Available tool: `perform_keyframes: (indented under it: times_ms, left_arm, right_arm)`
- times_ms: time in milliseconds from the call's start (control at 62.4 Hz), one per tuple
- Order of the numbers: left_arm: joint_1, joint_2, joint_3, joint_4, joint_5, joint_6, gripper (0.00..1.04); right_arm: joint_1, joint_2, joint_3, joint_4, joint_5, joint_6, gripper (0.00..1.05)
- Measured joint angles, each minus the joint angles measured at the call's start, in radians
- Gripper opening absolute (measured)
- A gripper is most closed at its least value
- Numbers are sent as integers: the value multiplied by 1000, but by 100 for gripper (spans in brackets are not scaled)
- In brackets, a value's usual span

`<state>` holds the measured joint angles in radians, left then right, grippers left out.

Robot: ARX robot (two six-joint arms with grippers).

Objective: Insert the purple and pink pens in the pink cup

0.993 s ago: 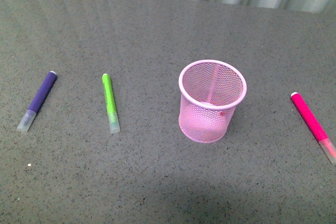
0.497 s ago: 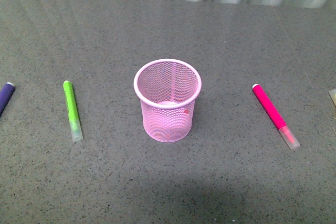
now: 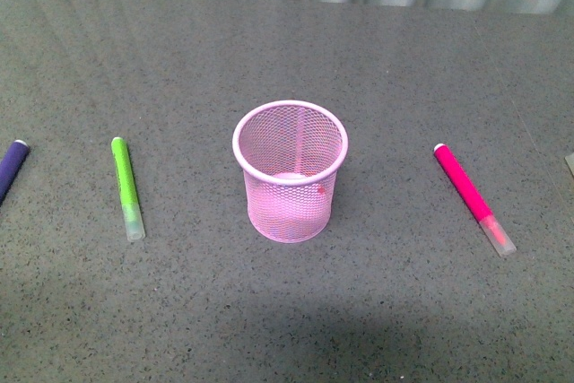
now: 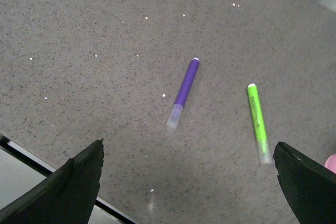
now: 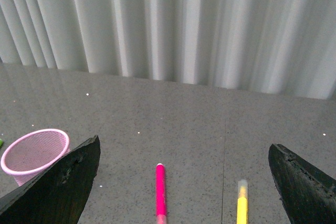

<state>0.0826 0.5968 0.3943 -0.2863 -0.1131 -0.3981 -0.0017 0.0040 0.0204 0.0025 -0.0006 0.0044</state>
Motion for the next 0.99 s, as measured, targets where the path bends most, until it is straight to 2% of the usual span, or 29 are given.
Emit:
perform_keyframes:
  times_ms: [48,112,240,288,336,384,432,577,993]
  left_arm:
    - [69,163,130,99,58,45,97]
    - [109,302,241,166,69,116,97]
    - [147,557,418,174,160,220,97]
    - [153,695,483,168,161,257,97]
    - [153,850,531,174,121,304,97]
    - [142,966,549,185,106,364,97]
    - [128,1057,556,170,138,405,97]
    - [88,1196,556,190,134,457,97]
    - [37,1387,594,249,127,446,97]
  right_arm:
    - [0,0,0,0,0,0,97]
    - [0,0,0,0,0,0,97]
    - [0,0,0,0,0,0,97]
    - [0,0,0,0,0,0,97]
    - [0,0,0,0,0,0,97]
    - [0,0,0,0,1,0,97]
    - [0,0,0,0,0,0,97]
    - [0,0,0,0,0,0,97]
    - [0,0,0,0,0,0,97]
